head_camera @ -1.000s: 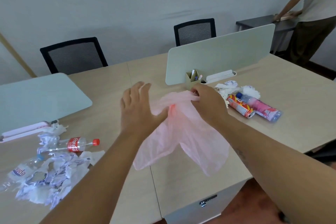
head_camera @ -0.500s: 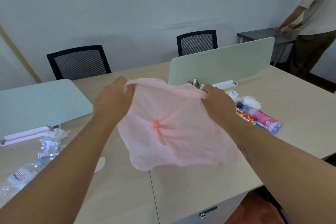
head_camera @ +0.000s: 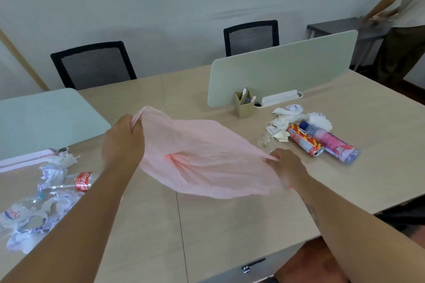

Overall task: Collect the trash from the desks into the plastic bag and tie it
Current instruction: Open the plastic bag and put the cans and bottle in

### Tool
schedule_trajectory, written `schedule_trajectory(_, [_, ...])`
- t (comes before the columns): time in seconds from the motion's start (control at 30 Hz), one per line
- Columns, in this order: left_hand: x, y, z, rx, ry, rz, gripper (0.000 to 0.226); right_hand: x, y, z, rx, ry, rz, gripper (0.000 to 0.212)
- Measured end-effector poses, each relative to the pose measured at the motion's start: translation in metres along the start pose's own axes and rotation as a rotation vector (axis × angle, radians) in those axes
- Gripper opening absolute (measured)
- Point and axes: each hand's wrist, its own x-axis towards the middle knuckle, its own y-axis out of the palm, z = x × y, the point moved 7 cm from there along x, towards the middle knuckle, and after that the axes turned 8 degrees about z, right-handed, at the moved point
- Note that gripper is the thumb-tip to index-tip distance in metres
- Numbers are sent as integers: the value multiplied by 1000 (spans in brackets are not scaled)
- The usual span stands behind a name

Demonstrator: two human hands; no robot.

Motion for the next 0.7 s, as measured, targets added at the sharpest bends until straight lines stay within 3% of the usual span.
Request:
schedule_trajectory(0.13, [7,14,3,55,-58,-28,39,25,20,-27,277,0,213,89])
schedule_trajectory(0.3, [-11,77,-43,40,19,126,32,52,35,-72,60,50,162,88])
schedule_trajectory(0.43, [-26,132,-68,95,-33,238,29,48,48,-96,-116,8,129,95])
schedule_trajectory(0.57, [-30,164,-75,119,-105,296,36,46,46,-83,53,-263,155,84])
schedule_trajectory(0.7, [-21,174,-74,43,-234,258,44,16,61,-66,-34,-522,293,82])
